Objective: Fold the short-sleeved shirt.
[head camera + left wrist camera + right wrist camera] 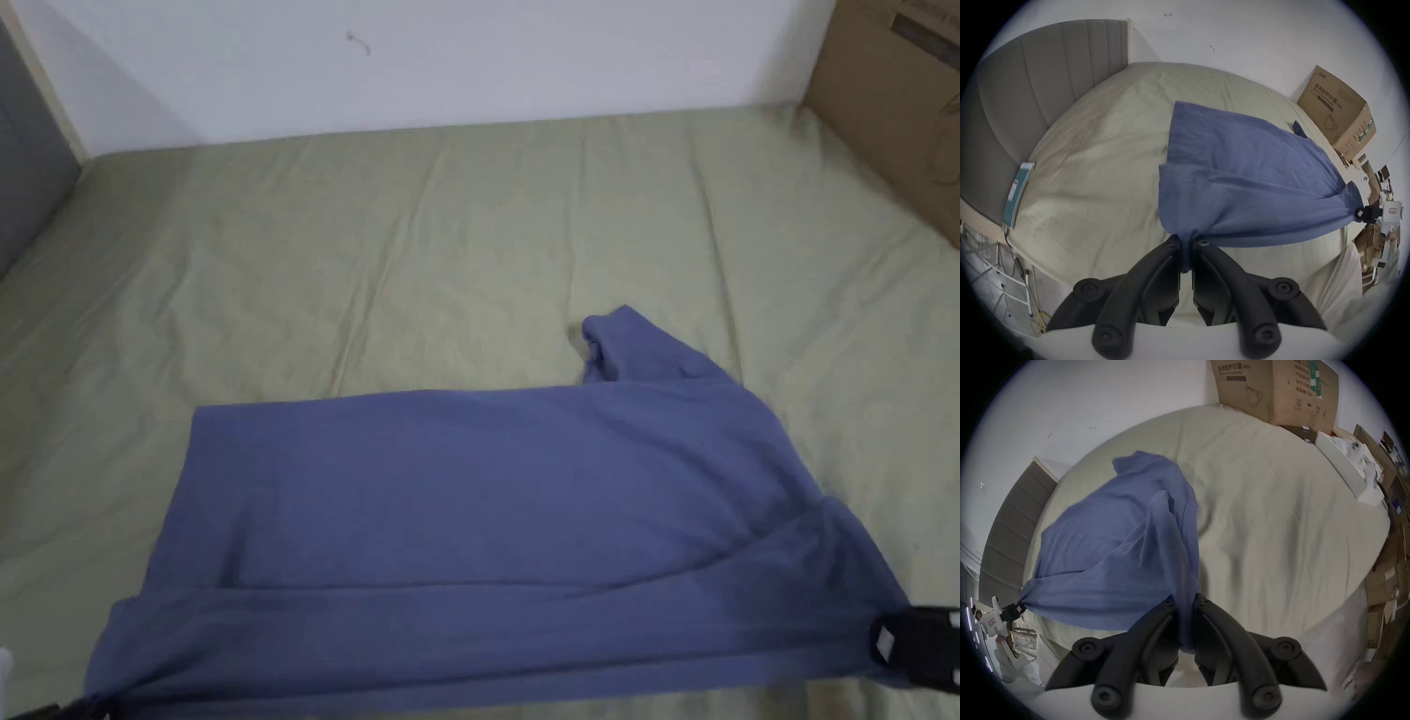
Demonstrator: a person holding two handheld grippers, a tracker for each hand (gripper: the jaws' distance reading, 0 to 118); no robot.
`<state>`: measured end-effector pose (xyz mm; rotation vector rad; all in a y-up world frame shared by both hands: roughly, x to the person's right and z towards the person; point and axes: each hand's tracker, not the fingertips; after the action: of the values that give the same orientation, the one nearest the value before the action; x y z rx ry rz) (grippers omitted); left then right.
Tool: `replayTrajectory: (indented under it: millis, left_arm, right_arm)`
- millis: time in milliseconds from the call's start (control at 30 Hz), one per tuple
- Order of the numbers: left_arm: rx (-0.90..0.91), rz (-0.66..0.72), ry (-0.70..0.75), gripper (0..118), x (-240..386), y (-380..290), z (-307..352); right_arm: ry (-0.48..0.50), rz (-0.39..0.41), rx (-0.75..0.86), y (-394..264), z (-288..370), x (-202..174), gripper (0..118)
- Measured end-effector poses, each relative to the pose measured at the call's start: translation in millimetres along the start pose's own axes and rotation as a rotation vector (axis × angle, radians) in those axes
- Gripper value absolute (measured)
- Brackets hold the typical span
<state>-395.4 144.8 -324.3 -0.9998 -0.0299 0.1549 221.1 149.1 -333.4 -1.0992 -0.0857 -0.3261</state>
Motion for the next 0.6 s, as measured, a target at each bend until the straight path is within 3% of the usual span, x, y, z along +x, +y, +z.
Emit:
replayTrajectory:
  millis: [33, 100, 133, 167, 200, 267, 300, 367, 433, 467, 500, 533, 567, 600]
  left_arm:
    - [-0.023, -0.017, 0.013, 8, 1.4, -9.9, -3.3]
    - [-0.049, -0.045, 0.034, 8, 3.2, -23.1, -15.2]
    - [-0.046, -0.034, 0.027, 9, 4.8, -26.2, -20.2]
    - [-0.063, -0.005, 0.02, 16, 4.7, -25.8, -21.5]
    - [-0.068, 0.052, 0.028, 42, 3.5, -23.8, -19.7]
    - [-0.02, 0.111, -0.007, 82, 0.4, -17.0, -12.5]
    - [0.017, 0.129, -0.028, 92, 1.0, -11.6, -4.8]
    - [0.056, 0.132, -0.041, 91, 6.2, 2.9, 8.2]
    - [0.082, 0.116, -0.086, 89, 7.8, 18.3, 13.7]
    - [0.094, 0.102, -0.088, 80, 14.1, 25.6, 16.4]
    - [0.116, 0.079, -0.076, 49, 19.4, 31.6, 17.8]
    - [0.133, 0.034, -0.071, 19, 23.5, 37.1, 13.2]
    - [0.147, 0.02, -0.042, 1, 29.7, 41.2, 7.3]
    - [0.137, 0.044, -0.057, 1, 34.0, 43.7, 3.5]
  right_arm:
    - [0.001, 0.01, -0.016, -12.7, -2.7, 2.2, 11]
    - [-0.001, 0.019, -0.032, -29.2, -15.6, 5.8, 27]
    - [-0.063, 0.016, -0.06, -32.9, -20.1, 5.7, 35]
    - [-0.105, 0.0, -0.078, -34.0, -22.7, 6.1, 52]
    - [-0.117, -0.011, -0.084, -33.9, -23.4, 7.8, 84]
    - [-0.05, -0.041, -0.029, -31.2, -11.9, 12.8, 89]
    - [-0.05, -0.051, -0.031, -25.6, -3.9, 12.2, 89]
    - [-0.04, -0.043, 0.026, -13.0, 12.9, 8.4, 89]
    - [-0.051, 0.014, 0.117, 0.9, 29.9, -1.7, 87]
    - [-0.052, 0.043, 0.145, 10.0, 35.6, -8.6, 84]
    - [-0.059, 0.057, 0.152, 16.6, 37.9, -14.6, 65]
    - [-0.06, 0.055, 0.156, 23.0, 38.2, -20.9, 37]
    - [-0.05, 0.041, 0.165, 27.7, 32.3, -25.6, 11]
    - [-0.031, 0.029, 0.166, 32.2, 24.7, -28.5, 7]
